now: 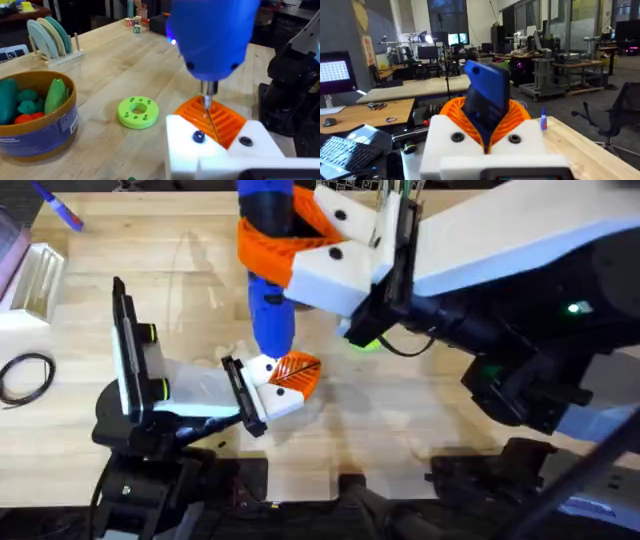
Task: Pick up the gripper from the table and insert it into the empty holder that is missing its gripper. Then pick up a screw, insert it into the mounting hole, and use the screwdriver to tighten it. Finally, clean up the table by picking up the vegetable and placing it into the bucket.
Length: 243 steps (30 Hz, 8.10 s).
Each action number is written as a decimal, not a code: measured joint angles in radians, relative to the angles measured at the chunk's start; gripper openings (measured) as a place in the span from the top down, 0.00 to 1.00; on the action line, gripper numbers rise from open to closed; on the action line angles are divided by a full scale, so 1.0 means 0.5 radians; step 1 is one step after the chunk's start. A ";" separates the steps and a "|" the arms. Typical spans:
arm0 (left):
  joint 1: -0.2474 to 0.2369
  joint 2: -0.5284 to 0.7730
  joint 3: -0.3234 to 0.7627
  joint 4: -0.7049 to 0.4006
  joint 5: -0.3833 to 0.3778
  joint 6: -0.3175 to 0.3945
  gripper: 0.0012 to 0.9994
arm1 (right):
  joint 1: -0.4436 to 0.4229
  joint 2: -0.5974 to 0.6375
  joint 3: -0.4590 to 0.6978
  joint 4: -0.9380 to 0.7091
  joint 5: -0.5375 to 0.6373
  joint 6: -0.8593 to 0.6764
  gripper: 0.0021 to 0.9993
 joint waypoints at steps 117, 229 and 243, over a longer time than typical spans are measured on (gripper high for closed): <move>0.000 0.000 0.000 -0.001 0.003 -0.022 0.99 | 0.050 0.128 0.013 0.008 -0.140 -0.114 0.98; 0.000 0.695 1.113 -1.495 -1.234 -0.226 0.01 | -0.965 0.059 0.248 -2.561 1.324 -1.811 0.07; -0.014 1.708 1.118 -1.077 -1.185 -0.471 0.01 | -0.965 0.054 0.247 -2.561 1.324 -1.802 0.07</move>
